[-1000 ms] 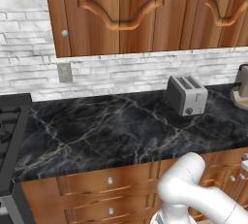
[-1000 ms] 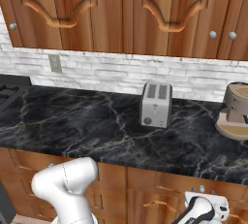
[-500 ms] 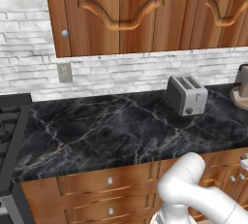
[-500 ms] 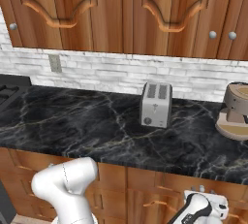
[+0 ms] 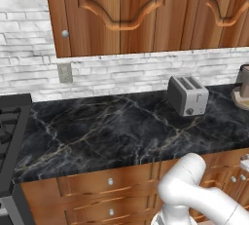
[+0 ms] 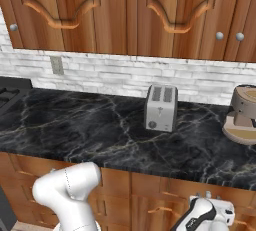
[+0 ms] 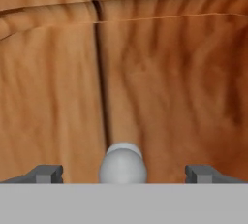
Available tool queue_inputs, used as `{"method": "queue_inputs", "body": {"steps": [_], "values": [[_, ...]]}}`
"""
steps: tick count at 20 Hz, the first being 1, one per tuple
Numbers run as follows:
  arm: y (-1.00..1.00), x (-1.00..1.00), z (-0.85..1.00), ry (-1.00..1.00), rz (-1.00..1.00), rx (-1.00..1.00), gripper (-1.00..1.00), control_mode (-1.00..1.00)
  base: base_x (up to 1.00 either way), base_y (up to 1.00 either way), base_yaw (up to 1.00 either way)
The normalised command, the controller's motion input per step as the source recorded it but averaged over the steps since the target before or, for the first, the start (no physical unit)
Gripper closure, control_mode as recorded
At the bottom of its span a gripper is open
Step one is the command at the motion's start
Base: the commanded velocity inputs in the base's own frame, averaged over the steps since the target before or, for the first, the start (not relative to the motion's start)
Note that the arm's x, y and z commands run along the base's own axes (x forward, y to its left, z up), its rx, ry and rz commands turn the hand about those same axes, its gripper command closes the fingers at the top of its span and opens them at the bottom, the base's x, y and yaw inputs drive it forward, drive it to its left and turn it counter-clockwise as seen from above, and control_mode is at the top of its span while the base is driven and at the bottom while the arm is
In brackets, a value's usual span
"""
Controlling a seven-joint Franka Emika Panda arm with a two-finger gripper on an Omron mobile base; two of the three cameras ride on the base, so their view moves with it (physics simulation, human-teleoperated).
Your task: Take the pizza cutter from the drawer on the right and place it on the dining counter for cutting.
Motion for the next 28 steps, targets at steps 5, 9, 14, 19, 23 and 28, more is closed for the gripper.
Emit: {"method": "queue_inputs", "body": {"steps": [5,9,14,19,23,28], "values": [[0.0,0.01,0.0,0.0,0.0,0.0,-1.0,-1.0,0.0,0.0,0.0],[0.0,0.0,0.0,0.0,0.0,0.0,-1.0,-1.0,0.0,0.0,0.0],[0.0,0.04,-0.02,0.0,0.0,0.0,-1.0,-1.0,0.0,0.0,0.0],[0.0,0.01,-0.12,0.0,0.0,0.0,-1.0,-1.0,0.0,0.0,0.0],[0.0,0.0,-0.19,0.0,0.0,0.0,-1.0,-1.0,0.0,0.0,0.0],[0.0,0.0,-0.12,0.0,0.0,0.0,-1.0,-1.0,0.0,0.0,0.0]]}}
